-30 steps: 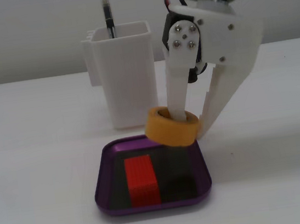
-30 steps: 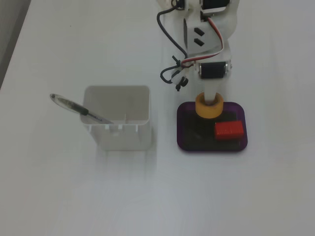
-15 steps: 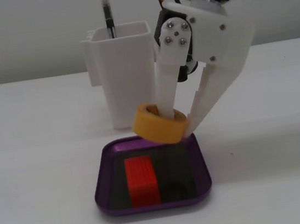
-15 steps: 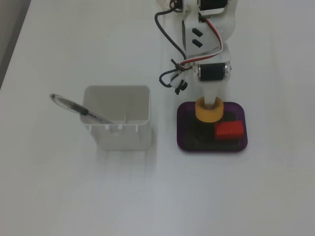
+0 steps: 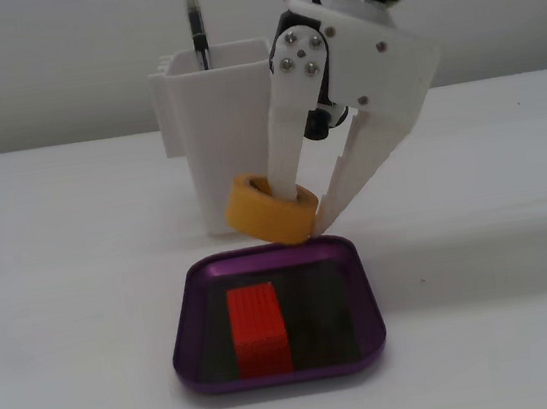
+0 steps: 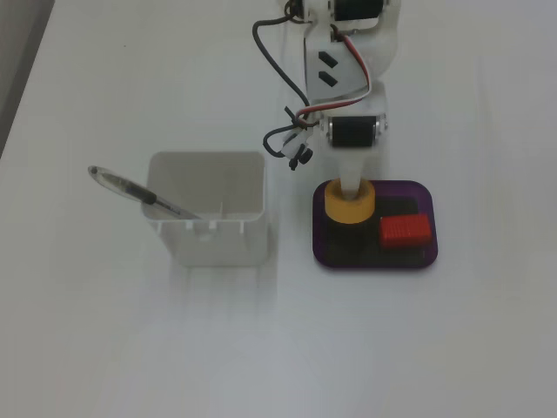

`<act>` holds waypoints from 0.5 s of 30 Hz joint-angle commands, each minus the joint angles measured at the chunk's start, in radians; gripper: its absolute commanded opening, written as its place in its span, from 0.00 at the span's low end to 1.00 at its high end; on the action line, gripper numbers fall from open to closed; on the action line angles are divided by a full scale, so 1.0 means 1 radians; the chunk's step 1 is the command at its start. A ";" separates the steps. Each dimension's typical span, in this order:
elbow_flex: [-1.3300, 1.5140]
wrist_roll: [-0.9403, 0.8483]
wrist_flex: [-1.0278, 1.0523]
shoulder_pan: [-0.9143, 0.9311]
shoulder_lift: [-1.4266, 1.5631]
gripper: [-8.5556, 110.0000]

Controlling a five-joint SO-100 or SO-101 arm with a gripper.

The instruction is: Grab up the yellow tape and put it in the box.

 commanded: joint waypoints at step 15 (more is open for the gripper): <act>-0.025 -0.002 0.031 -0.005 0.008 0.07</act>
